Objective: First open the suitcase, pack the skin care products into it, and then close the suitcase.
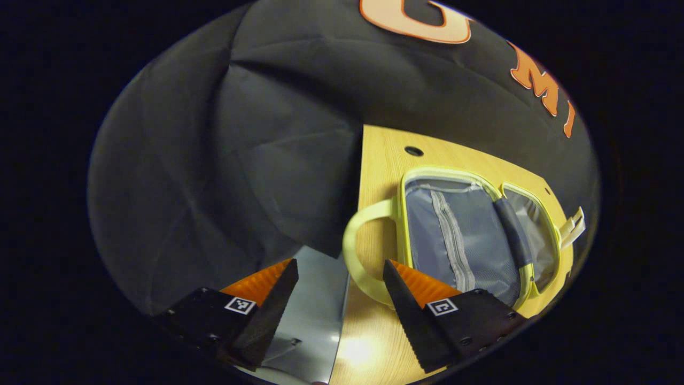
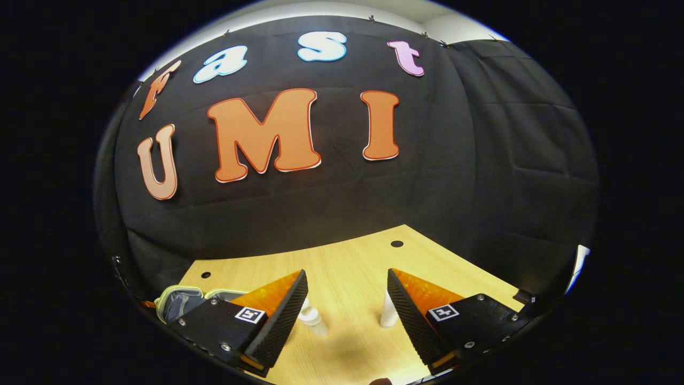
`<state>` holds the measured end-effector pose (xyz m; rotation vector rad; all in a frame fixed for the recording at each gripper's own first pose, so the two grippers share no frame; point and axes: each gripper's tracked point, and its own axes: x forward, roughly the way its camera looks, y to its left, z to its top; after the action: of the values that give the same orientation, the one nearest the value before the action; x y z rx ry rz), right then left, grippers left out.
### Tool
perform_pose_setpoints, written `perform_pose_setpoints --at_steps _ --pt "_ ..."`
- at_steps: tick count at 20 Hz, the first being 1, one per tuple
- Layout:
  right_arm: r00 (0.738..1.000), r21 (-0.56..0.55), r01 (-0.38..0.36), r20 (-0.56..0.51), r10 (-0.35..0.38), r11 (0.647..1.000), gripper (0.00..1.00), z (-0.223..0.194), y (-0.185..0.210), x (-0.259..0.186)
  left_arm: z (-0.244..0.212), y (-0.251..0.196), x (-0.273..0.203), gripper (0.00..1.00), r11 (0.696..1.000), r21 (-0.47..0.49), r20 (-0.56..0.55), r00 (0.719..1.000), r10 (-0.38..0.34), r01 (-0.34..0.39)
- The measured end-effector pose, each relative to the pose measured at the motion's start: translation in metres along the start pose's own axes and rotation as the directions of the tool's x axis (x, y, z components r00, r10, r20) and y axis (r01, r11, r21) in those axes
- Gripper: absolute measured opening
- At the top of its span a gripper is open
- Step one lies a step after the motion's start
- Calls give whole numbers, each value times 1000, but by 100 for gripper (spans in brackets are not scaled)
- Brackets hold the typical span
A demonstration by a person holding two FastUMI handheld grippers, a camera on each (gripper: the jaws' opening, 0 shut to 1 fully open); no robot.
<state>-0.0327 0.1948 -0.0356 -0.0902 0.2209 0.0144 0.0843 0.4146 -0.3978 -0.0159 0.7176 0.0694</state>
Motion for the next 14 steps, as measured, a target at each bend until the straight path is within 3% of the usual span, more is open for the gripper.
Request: perform_pose_setpoints --at_steps 1,2,4,6,7,8,11,14 --pt "1000 -4 -10 -8 10 1000 100 -1 -6 6 15 -1 -19 99 998 9 52 997 58 -58" --pt "1000 -10 -25 -10 25 1000 95 0 -11 12 33 -9 -42 99 994 13 122 987 102 -105" --pt "998 -30 -56 -14 56 998 95 2 -21 26 81 -39 -107 99 982 -27 329 926 183 -185" --pt "995 -40 -100 -30 99 994 95 1 -29 39 119 -91 -177 95 981 -88 487 852 193 -172" --pt "992 -41 -124 -38 123 991 95 0 -32 47 132 -121 -201 97 986 -108 528 833 165 -127" --pt "988 -43 -146 -49 144 988 95 -2 -36 53 133 -160 -212 98 991 -111 533 838 120 -72" --pt "982 -63 -181 -67 177 981 95 -11 -54 65 134 -256 -228 98 995 -102 547 834 74 -21" --pt "976 -85 -205 -91 198 975 95 -29 -70 72 129 -359 -223 98 998 -33 541 841 -19 44"
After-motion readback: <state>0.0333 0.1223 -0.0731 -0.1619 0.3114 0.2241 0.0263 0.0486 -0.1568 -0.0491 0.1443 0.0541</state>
